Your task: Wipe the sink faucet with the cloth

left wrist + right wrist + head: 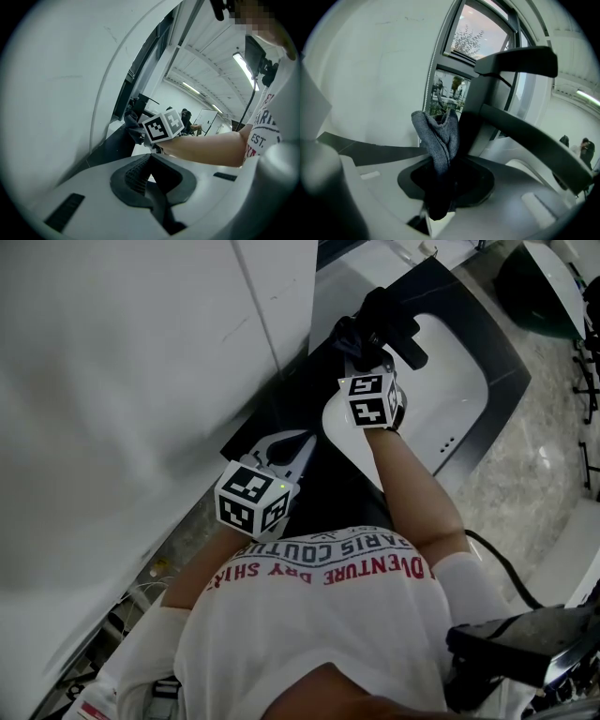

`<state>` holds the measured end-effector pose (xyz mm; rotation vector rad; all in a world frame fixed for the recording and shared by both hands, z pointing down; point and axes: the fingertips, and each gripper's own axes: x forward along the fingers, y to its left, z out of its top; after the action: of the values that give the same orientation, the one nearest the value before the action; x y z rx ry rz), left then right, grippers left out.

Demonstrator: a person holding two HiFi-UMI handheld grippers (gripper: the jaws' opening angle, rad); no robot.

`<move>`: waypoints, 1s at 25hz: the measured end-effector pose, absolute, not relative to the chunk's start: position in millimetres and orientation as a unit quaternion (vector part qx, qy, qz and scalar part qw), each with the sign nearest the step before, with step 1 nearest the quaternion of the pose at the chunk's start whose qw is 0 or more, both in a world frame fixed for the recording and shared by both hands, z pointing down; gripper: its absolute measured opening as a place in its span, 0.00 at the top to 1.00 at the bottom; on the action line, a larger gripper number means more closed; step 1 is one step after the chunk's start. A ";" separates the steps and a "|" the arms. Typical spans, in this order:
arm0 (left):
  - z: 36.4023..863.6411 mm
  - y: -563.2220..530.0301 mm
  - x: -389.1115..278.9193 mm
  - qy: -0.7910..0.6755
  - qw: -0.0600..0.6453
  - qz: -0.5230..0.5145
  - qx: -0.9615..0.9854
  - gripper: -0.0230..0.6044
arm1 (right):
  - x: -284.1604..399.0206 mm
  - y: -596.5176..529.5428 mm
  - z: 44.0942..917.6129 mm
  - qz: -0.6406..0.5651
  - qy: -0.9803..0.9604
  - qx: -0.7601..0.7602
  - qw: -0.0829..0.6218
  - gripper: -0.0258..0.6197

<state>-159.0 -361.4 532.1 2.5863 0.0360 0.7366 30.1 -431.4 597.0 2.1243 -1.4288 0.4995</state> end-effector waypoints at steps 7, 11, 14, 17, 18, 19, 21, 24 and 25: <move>528.4 -356.7 -162.0 0.013 0.222 0.263 0.939 0.96 | 24.0 -426.1 550.6 0.174 -0.523 0.817 0.171 0.84; 520.3 -353.7 -161.2 0.016 0.217 0.255 0.942 0.96 | 21.8 -425.1 516.5 0.157 -0.525 0.827 0.123 0.84; 519.1 -348.6 -164.4 0.019 0.210 0.257 0.943 0.96 | 22.1 -422.9 501.4 0.145 -0.525 0.831 0.109 0.84; 516.1 -345.1 -164.7 0.024 0.206 0.255 0.944 0.96 | 26.3 -420.1 499.3 0.144 -0.519 0.836 0.109 0.84; 514.8 -344.5 -164.9 0.025 0.205 0.254 0.945 0.96 | 26.8 -419.1 500.3 0.146 -0.517 0.836 0.109 0.84; 513.5 -344.1 -165.1 0.025 0.205 0.253 0.945 0.96 | 26.8 -417.8 500.9 0.147 -0.516 0.837 0.110 0.84; 510.5 -343.8 -165.2 0.026 0.202 0.253 0.946 0.96 | 26.5 -413.0 499.5 0.147 -0.513 0.838 0.111 0.84; 506.1 -343.7 -165.0 0.026 0.197 0.251 0.947 0.96 | 24.1 -400.6 495.4 0.139 -0.509 0.841 0.120 0.84; 504.9 -342.9 -164.8 0.027 0.196 0.250 0.948 0.96 | 23.2 -394.6 494.6 0.137 -0.508 0.842 0.121 0.84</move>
<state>-164.8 -342.9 504.9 2.6556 0.0760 0.7013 23.2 -394.6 494.6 2.4577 -1.4832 0.3993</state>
